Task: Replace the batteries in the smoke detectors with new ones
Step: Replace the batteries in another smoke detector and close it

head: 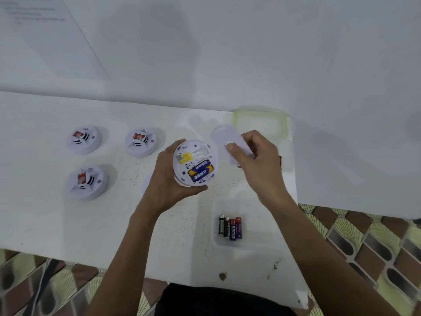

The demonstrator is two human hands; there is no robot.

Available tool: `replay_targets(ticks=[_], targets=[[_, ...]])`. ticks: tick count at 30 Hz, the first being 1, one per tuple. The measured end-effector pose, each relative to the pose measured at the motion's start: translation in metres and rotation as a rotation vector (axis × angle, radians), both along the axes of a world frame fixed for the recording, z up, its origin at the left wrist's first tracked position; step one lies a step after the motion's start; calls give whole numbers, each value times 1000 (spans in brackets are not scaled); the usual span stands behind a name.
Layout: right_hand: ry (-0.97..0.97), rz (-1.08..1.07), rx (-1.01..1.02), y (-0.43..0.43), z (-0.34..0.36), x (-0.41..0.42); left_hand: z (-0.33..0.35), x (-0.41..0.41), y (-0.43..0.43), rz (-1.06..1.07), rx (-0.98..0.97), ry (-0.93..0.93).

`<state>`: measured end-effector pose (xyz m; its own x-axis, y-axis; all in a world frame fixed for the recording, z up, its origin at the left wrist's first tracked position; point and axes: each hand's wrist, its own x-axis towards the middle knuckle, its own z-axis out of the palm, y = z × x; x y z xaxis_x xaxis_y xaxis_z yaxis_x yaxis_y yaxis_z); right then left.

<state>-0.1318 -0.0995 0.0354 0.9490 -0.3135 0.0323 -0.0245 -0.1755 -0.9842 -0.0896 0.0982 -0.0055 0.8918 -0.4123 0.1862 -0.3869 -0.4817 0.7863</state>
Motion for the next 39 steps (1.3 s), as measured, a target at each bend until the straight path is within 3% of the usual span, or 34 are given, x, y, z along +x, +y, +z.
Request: replay_targets(ticks=[3, 8, 15, 18, 20, 24, 27, 30, 34, 39], targets=[[122, 45, -66, -3, -12, 9, -5, 1, 17, 65, -45, -49], [177, 320, -583, 8, -46, 23, -5, 3, 32, 121, -45, -57], [201, 508, -1176, 21, -88, 39, -8, 0, 33, 110, -51, -50], [275, 601, -1228, 22, -93, 39, -12, 1, 35, 97, -36, -56], [294, 618, -1179, 20, -95, 39, -12, 2, 36, 92, -32, -66], [221, 478, -887, 19, -87, 29, -14, 5, 38, 76, -37, -70], [67, 222, -433, 27, -66, 16, -17, 8, 38, 94, -38, -67], [11, 171, -82, 38, -45, 3, -21, 10, 36, 104, -22, -57], [-11, 180, -39, 56, -34, -6, -25, 7, 29, 50, -2, -10], [8, 88, 5, 64, -36, -11, -23, 5, 22, 66, -35, -83]])
